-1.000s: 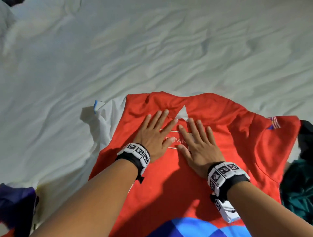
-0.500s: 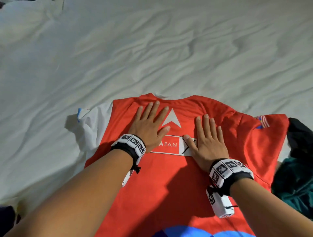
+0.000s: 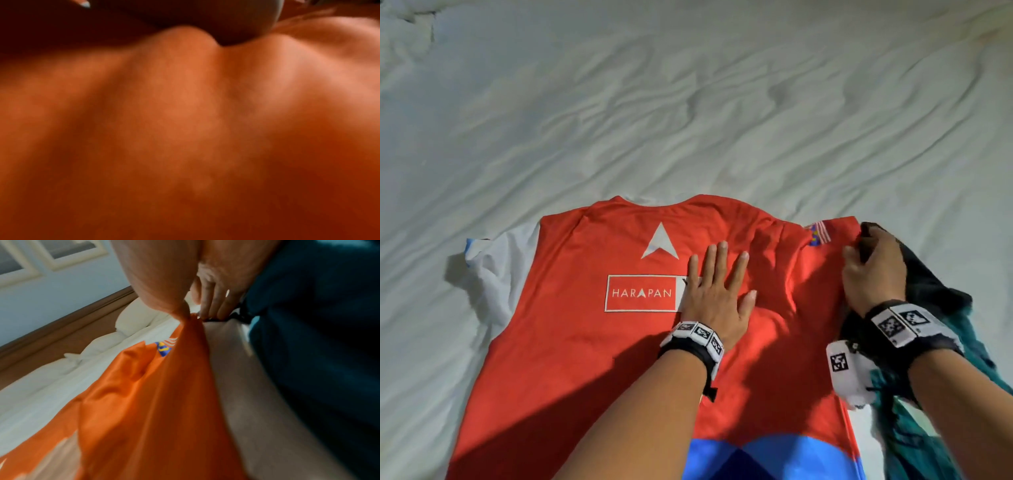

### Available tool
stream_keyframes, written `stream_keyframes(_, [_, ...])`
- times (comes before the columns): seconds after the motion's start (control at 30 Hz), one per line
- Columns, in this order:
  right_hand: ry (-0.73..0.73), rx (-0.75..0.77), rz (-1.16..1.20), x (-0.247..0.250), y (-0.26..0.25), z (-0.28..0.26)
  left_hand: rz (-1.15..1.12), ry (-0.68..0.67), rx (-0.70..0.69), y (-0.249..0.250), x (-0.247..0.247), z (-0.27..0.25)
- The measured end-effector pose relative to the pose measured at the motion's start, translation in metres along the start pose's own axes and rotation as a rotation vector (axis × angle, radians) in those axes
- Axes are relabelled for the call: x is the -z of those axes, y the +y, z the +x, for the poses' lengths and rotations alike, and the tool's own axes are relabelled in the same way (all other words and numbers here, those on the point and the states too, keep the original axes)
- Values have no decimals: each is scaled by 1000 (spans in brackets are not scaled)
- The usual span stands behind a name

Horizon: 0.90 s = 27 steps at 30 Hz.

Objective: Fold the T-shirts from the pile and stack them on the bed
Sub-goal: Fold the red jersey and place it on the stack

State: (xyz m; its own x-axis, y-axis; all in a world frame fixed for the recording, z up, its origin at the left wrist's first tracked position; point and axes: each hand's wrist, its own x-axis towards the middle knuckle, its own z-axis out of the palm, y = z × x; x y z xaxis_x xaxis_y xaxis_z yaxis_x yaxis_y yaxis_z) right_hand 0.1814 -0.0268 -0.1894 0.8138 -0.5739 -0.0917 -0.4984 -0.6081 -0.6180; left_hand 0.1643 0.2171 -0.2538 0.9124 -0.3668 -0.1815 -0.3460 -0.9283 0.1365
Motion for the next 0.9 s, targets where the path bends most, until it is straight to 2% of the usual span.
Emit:
stream_keyframes(0.1, [-102,-86,52,3,6,8,-8,8,11,2,-3,1])
stream_keyframes(0.23, [-130,-111,187,6,4,19,19,11,16,1,-4,0])
stream_keyframes(0.47, [45,-115,369,24,1,2,25,21,15,1,-5,0])
stream_keyframes(0.57, [38,-109,310,33,8,-11,27,28,15,1,-5,0])
stream_keyframes(0.73, [-219,-61,-2,41,37,-39,36,38,19,1,-7,0])
stream_keyframes(0.9, [-258,-220,-214,66,62,-57,26,33,20,2,-5,-1])
